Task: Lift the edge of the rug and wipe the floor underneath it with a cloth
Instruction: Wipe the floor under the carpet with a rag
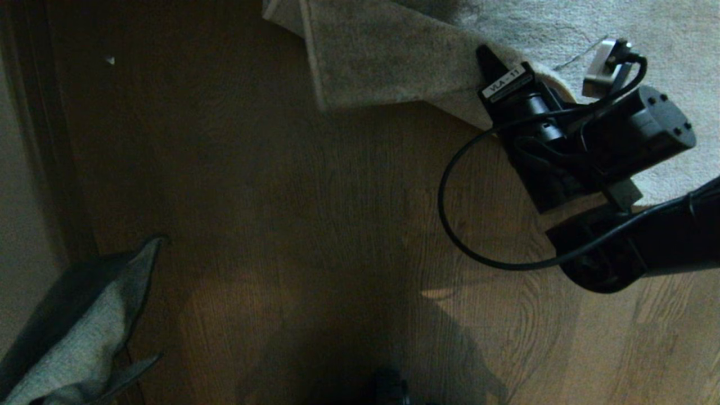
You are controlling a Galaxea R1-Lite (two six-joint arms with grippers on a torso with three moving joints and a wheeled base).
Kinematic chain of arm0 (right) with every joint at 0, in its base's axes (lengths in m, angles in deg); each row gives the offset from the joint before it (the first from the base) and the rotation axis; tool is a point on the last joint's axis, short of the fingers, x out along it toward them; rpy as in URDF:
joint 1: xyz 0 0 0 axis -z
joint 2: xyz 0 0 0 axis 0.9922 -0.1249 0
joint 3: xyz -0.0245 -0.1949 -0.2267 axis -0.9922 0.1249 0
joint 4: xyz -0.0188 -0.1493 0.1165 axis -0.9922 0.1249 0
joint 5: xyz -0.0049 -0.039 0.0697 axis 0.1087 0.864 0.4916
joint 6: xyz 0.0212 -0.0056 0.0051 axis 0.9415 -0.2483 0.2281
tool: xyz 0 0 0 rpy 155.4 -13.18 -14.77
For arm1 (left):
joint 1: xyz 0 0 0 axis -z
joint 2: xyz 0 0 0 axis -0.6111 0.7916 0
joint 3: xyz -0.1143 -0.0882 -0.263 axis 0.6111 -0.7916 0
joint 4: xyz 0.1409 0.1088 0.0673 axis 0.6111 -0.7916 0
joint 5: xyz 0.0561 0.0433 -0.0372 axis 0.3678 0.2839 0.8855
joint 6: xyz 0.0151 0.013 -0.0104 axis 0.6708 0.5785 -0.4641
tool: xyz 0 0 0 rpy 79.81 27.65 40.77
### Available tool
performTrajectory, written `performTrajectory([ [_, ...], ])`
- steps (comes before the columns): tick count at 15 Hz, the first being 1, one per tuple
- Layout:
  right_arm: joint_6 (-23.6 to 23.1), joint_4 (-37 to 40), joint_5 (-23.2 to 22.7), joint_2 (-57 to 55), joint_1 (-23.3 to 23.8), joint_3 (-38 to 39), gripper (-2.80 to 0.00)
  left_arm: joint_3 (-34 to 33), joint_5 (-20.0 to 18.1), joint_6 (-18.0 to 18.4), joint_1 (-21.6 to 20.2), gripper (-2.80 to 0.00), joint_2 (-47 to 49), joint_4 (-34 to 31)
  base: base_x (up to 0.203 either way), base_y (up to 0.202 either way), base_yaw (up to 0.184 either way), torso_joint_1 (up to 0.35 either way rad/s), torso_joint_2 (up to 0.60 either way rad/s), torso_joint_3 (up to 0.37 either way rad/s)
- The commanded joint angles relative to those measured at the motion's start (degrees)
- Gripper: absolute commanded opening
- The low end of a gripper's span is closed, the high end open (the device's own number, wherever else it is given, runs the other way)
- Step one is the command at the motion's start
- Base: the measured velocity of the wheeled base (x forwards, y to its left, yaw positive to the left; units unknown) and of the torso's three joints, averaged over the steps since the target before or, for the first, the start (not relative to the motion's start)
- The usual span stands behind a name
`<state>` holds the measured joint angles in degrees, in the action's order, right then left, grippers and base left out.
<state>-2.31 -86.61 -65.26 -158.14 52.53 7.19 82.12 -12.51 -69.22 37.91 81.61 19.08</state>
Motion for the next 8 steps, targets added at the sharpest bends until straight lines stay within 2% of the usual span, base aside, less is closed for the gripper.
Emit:
performTrajectory([
  [1, 0.1, -2.8, 0.0, -0.5, 0.1, -0.4, -2.80, 3.4, -3.3, 0.1, 0.3, -2.80, 13.1, 0.0, 0.000, 0.000, 0.000, 0.000, 0.00, 0.000],
  [3, -1.1, -2.8, -0.1, -0.5, 0.1, -0.4, -2.80, 5.5, -6.6, 0.0, 2.6, -2.80, 21.2, 0.6, 0.000, 0.000, 0.000, 0.000, 0.00, 0.000],
  [5, -1.2, -2.8, -0.5, -0.6, 0.5, -0.5, -2.80, 6.6, -8.0, -0.1, 8.2, -2.80, 28.8, 3.1, 0.000, 0.000, 0.000, 0.000, 0.00, 0.000],
  [8, -1.2, -2.8, -1.6, -2.1, 1.6, -3.1, -2.80, 7.3, -8.1, -2.1, 16.2, -2.80, 40.9, 13.6, 0.000, 0.000, 0.000, 0.000, 0.00, 0.000],
])
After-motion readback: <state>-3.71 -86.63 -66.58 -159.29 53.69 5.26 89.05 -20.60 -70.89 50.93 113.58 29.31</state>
